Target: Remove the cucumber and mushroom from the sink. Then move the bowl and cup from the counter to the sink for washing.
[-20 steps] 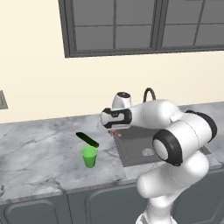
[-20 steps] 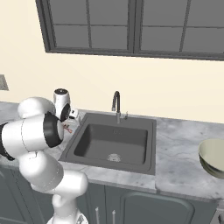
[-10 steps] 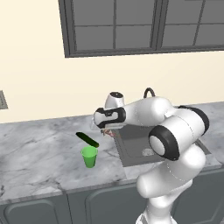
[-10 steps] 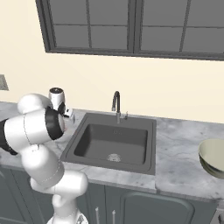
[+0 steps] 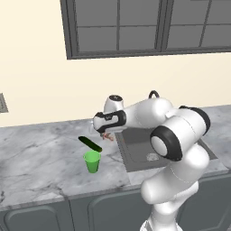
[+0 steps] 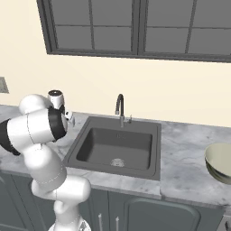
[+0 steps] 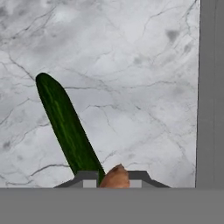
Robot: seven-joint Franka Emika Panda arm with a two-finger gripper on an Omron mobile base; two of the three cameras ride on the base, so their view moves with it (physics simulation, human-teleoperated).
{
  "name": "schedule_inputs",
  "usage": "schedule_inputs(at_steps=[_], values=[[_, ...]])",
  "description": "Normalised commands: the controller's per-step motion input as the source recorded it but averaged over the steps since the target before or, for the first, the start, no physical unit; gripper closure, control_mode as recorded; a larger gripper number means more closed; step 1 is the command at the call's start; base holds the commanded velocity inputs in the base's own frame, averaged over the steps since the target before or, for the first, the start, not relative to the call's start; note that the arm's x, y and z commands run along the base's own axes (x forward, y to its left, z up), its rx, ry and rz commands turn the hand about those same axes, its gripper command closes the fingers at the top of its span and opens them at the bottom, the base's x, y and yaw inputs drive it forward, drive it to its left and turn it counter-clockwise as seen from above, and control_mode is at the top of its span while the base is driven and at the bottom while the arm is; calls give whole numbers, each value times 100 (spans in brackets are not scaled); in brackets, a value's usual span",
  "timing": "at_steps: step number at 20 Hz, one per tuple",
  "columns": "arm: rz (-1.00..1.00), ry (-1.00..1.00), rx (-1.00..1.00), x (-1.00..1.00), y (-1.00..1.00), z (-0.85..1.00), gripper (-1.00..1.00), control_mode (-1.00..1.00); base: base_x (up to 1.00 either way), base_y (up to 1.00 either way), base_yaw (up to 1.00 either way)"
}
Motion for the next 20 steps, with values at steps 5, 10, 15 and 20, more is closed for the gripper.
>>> schedule_inputs(at_steps=[5, 10, 15, 20], values=[[0, 0, 0, 7, 6, -2, 100, -100, 0, 0, 0], [0, 0, 0, 6, 12, -10, 100, -100, 0, 0, 0], [0, 0, 0, 5, 0, -5, 100, -100, 0, 0, 0], [0, 0, 0, 3, 4, -9, 100, -100, 0, 0, 0]])
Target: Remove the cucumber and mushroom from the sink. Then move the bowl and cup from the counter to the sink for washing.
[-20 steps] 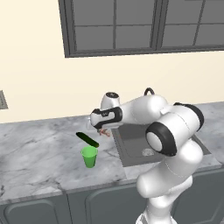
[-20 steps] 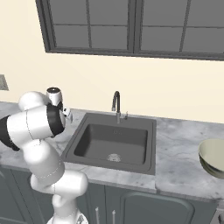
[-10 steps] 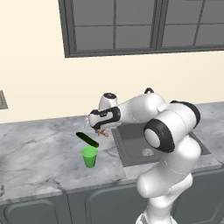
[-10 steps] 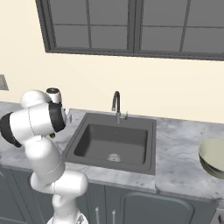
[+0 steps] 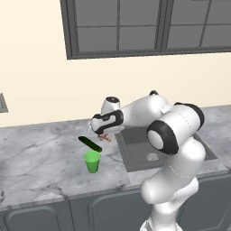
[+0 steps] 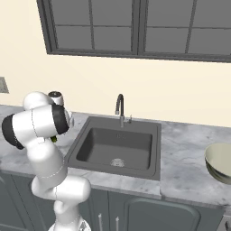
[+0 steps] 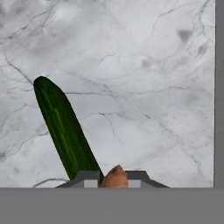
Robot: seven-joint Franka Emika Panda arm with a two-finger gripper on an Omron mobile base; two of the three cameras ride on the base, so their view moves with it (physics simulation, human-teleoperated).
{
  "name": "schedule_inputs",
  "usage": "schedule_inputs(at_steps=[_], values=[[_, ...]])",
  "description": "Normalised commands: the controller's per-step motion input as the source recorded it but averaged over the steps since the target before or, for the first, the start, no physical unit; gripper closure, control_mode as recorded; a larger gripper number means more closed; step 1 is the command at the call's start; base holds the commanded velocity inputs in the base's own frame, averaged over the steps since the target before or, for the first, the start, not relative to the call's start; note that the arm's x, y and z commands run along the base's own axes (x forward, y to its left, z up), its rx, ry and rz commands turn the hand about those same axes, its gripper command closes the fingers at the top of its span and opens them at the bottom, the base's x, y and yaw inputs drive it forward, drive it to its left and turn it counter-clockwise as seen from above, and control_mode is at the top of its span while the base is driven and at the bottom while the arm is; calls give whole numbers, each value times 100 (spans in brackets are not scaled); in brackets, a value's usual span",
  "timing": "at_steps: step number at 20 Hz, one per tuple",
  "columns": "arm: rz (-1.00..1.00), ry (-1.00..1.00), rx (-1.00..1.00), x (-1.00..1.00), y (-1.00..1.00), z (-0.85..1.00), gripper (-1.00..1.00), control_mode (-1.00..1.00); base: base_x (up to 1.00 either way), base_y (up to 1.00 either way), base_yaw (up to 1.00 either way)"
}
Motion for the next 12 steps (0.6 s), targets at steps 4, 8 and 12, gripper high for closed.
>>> schedule_inputs(at_steps=[4, 8, 12], values=[[0, 0, 0, 9, 5, -13, 100, -100, 0, 0, 0], [0, 0, 0, 10, 0, -7, 100, -100, 0, 0, 0], [0, 0, 0, 11, 0, -5, 100, -100, 0, 0, 0]])
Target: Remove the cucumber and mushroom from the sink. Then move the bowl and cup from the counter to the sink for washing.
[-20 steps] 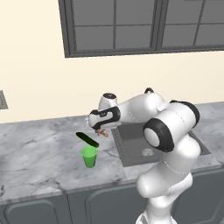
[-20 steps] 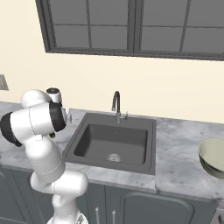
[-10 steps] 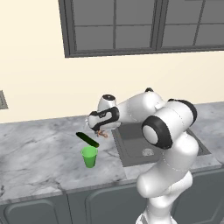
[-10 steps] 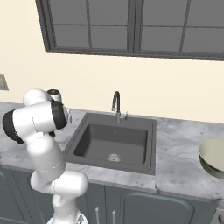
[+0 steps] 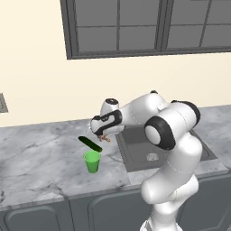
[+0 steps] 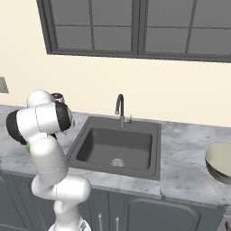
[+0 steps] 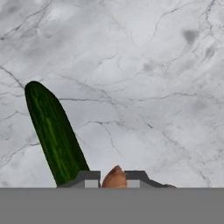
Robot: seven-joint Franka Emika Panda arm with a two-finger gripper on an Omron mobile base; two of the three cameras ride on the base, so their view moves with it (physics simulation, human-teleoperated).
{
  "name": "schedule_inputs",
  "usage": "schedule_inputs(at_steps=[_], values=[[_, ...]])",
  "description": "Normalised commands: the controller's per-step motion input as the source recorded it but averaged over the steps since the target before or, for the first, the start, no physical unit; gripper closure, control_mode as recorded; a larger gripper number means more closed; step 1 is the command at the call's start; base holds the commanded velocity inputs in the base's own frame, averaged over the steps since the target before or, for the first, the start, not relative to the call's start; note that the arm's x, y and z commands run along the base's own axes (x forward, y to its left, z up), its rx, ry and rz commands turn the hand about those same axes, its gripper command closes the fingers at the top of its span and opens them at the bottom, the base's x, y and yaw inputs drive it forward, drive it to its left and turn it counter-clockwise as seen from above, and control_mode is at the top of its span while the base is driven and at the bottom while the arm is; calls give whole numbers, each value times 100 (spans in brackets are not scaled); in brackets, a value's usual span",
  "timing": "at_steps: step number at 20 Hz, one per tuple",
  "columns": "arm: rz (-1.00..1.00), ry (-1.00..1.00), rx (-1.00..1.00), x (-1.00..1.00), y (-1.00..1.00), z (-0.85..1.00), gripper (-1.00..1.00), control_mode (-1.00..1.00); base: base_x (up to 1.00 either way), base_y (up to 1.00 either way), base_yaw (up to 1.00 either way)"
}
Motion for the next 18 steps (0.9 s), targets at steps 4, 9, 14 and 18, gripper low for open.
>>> schedule_inputs(at_steps=[4, 9, 14, 18], values=[[0, 0, 0, 10, 1, -8, 100, -100, 0, 0, 0], [0, 0, 0, 10, 4, -10, 100, -100, 0, 0, 0], [0, 0, 0, 7, 8, -9, 100, -100, 0, 0, 0], [0, 0, 0, 4, 9, -11, 100, -100, 0, 0, 0]])
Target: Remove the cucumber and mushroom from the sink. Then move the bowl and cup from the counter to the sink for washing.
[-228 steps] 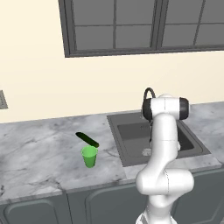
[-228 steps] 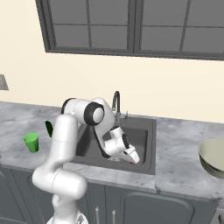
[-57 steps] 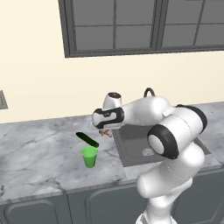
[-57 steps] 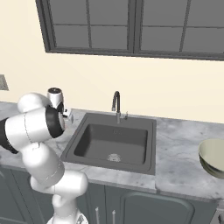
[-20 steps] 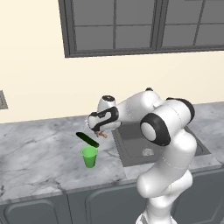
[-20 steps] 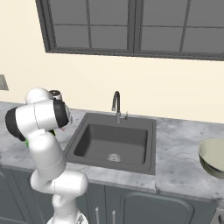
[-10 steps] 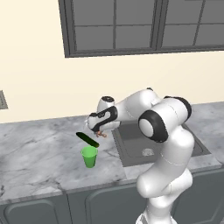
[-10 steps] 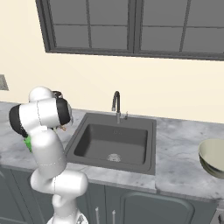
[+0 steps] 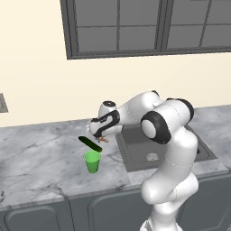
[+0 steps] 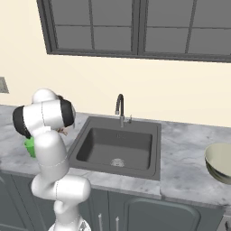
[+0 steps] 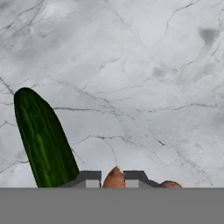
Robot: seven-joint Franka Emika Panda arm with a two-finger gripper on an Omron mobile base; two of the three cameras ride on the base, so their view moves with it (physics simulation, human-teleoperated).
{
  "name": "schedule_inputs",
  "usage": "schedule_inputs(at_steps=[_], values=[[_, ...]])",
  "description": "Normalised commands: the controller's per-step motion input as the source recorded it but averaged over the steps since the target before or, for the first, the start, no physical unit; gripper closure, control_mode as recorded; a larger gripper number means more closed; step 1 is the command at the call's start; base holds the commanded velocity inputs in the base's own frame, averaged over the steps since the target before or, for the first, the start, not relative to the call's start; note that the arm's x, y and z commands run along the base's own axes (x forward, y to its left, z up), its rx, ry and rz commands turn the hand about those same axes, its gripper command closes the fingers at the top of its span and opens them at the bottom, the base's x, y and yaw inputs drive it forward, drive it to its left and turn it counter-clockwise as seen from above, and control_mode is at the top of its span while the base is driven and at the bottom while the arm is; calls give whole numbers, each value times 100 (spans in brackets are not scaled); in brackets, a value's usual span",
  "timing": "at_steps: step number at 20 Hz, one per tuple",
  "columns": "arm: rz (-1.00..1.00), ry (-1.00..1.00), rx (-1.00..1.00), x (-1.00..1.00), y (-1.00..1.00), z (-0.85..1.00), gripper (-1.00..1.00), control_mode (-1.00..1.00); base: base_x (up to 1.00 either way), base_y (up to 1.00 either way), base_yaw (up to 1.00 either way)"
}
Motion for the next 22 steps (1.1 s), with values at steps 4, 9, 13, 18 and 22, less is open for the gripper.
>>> schedule_inputs(at_steps=[4, 9, 13, 18, 22], values=[[0, 1, -1, 6, 9, -11, 100, -100, 0, 0, 0], [0, 0, -2, 6, 4, -8, 100, -100, 0, 0, 0], [0, 0, -2, 3, 6, -9, 100, -100, 0, 0, 0], [0, 0, -1, 2, 2, -8, 100, -100, 0, 0, 0], [0, 0, -3, 1, 0, -7, 100, -100, 0, 0, 0]])
